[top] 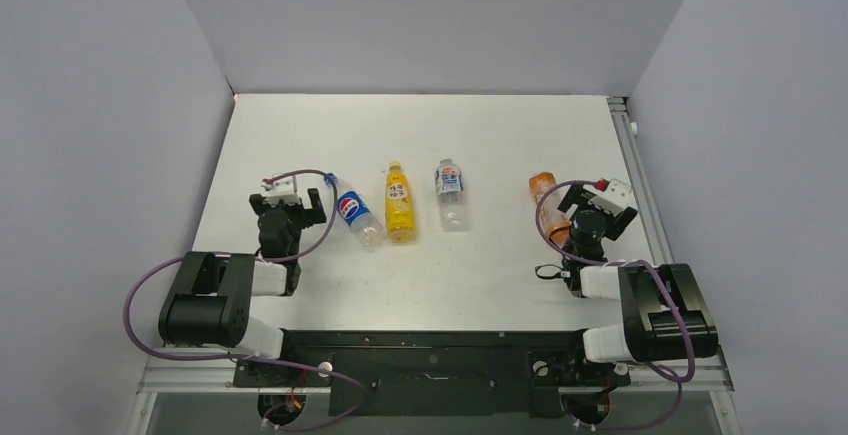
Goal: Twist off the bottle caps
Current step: Pick up the plastic bottle at the center of the board.
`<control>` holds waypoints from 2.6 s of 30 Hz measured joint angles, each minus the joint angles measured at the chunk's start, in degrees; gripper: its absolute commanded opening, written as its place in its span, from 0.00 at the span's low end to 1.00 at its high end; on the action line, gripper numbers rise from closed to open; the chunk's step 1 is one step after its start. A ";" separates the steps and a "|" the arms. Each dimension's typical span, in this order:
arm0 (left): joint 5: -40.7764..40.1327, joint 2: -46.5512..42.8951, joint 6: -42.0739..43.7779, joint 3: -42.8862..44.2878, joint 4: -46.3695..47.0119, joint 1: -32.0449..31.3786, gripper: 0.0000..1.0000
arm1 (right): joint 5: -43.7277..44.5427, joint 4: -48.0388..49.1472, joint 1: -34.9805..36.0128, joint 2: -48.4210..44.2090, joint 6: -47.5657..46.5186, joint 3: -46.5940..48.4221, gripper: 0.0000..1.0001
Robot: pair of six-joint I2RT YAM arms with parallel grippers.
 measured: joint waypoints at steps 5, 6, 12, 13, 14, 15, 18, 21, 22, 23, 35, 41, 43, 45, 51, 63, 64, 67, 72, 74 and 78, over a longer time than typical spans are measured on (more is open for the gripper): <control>1.07 0.00 0.02 0.00 0.00 0.20 0.96 | 0.57 -2.82 0.35 -1.29 0.00 0.42 0.90; 1.92 -0.02 0.02 0.00 -0.13 0.48 0.96 | 1.14 -5.44 0.68 -2.51 0.04 1.16 0.90; 4.63 -4.66 0.00 12.44 -23.28 2.95 0.97 | 2.91 -24.06 1.62 -12.85 1.84 11.78 0.90; 4.63 -5.27 -0.04 17.70 -29.24 3.13 0.97 | 1.92 -26.62 1.62 -14.25 2.43 14.03 0.90; 4.81 -5.81 -0.13 21.97 -33.66 3.23 0.97 | 0.70 -28.96 1.60 -15.34 3.41 16.24 0.90; 5.03 -6.67 -0.42 26.40 -38.27 3.30 0.97 | -0.66 -31.17 1.60 -16.04 4.76 18.56 0.90; 6.19 -9.31 -1.60 33.51 -47.39 3.34 0.96 | -5.44 -41.75 1.57 -15.98 10.56 28.55 0.90; 9.35 -12.13 -3.50 37.20 -56.11 5.01 0.97 | -11.34 -48.39 2.19 -14.36 14.19 37.27 0.90; 11.87 -12.81 -4.87 38.03 -59.45 6.88 0.97 | -13.42 -50.34 3.19 -13.97 14.97 39.63 0.90; 13.97 -13.03 -5.86 38.71 -62.03 9.07 0.97 | -14.36 -51.80 4.44 -13.60 15.28 41.05 0.90; 22.73 -10.38 -10.29 44.68 -85.83 18.88 0.97 | -10.62 -79.69 44.89 16.15 10.88 75.95 0.86; 25.03 -10.58 -9.60 45.59 -91.89 19.45 0.97 | -11.39 -88.19 52.28 30.73 9.44 91.36 0.89; 27.32 -10.60 -9.46 46.25 -93.37 20.52 0.97 | -12.55 -90.12 53.64 34.45 9.18 94.68 0.89; 29.68 -10.60 -9.46 47.28 -94.92 22.12 0.97 | -14.05 -91.10 54.53 37.48 9.16 96.67 0.89; 34.29 -10.45 -8.94 50.16 -98.66 25.70 0.97 | -18.78 -94.84 54.86 45.22 8.76 101.42 0.89; 36.72 -11.82 -4.83 52.78 -106.14 25.79 0.97 | -21.05 -95.49 54.86 54.14 8.39 103.89 0.82; 37.33 -12.22 -4.46 53.18 -106.73 25.79 0.97 | -21.05 -95.38 54.86 54.64 8.39 104.00 0.80; 38.93 -13.14 -3.52 54.66 -108.85 25.79 0.97 | -21.09 -94.95 54.86 57.13 8.63 104.59 0.75; 42.03 -13.20 -2.93 58.14 -112.41 26.45 0.97 | -21.29 -94.38 54.86 59.01 9.25 104.43 0.58; 42.99 -13.18 -2.91 59.12 -113.37 27.10 0.96 | -21.29 -93.26 54.86 58.97 9.51 103.62 0.52; 44.74 -13.18 -2.75 59.91 -114.49 28.55 0.97 | -21.35 -89.92 54.86 57.66 10.47 101.09 0.49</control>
